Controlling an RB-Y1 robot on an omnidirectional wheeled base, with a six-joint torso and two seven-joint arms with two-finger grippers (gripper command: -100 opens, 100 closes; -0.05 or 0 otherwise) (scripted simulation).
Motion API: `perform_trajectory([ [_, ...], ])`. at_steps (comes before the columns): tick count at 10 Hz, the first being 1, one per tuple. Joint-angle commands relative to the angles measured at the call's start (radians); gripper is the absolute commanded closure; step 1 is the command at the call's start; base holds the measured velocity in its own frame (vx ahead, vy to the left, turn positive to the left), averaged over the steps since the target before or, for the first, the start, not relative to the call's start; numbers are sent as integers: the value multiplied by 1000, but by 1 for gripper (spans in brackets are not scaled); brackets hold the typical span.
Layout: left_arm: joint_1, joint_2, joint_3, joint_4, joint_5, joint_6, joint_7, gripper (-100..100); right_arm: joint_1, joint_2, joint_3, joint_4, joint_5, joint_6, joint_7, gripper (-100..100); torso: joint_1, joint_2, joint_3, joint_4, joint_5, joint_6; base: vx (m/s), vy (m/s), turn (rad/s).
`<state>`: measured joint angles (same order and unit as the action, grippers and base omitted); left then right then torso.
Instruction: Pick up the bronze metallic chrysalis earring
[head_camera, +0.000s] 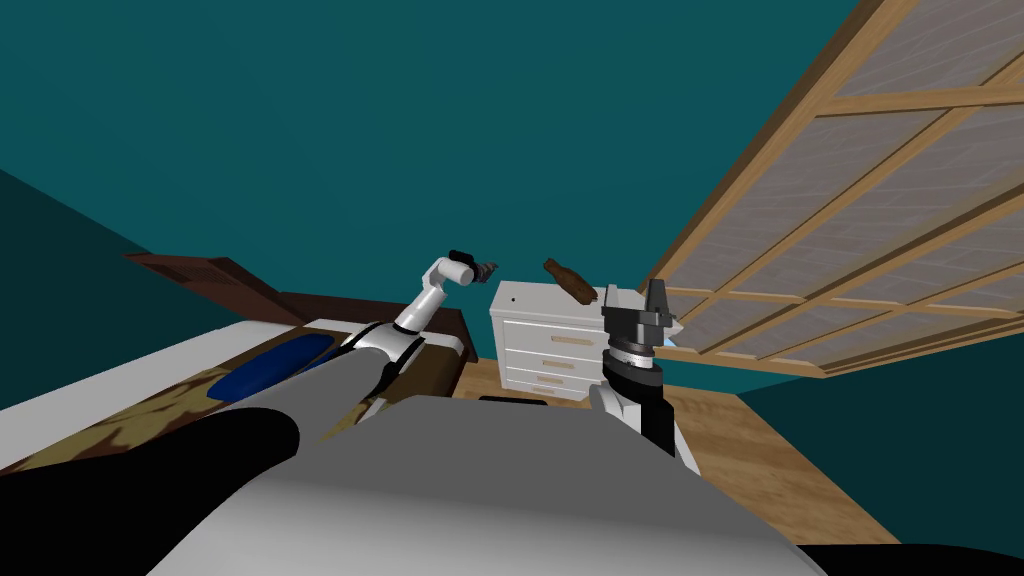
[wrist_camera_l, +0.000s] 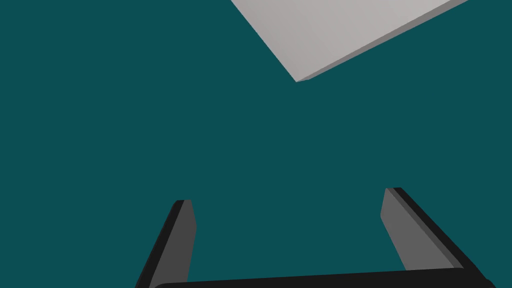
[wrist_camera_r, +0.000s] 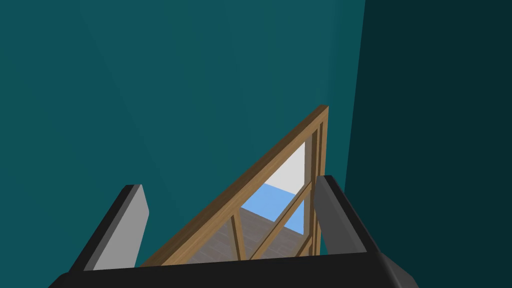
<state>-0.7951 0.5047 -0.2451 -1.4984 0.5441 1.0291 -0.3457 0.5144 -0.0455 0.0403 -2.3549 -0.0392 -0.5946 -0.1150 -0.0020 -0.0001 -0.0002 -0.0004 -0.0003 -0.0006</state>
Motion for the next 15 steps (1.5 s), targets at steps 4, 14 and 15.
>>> perform_trajectory([
  [4, -107, 25, -21, 97, 63, 134, -79, -100, 0, 0, 0, 0, 0, 0, 0, 0, -2, 0, 0, 0, -1, 0, 8, -53, 4],
  [14, -273, 62, -58, 282, 181, 391, -245, -100, 0, 0, 0, 0, 0, 0, 0, 0, -1, 0, 0, 0, 0, 0, 4, -50, 3],
  [15, -273, 62, -58, 282, 181, 411, -245, -100, 0, 0, 0, 0, 0, 0, 0, 0, -2, 1, 1, 0, 0, 0, -7, -65, 7],
])
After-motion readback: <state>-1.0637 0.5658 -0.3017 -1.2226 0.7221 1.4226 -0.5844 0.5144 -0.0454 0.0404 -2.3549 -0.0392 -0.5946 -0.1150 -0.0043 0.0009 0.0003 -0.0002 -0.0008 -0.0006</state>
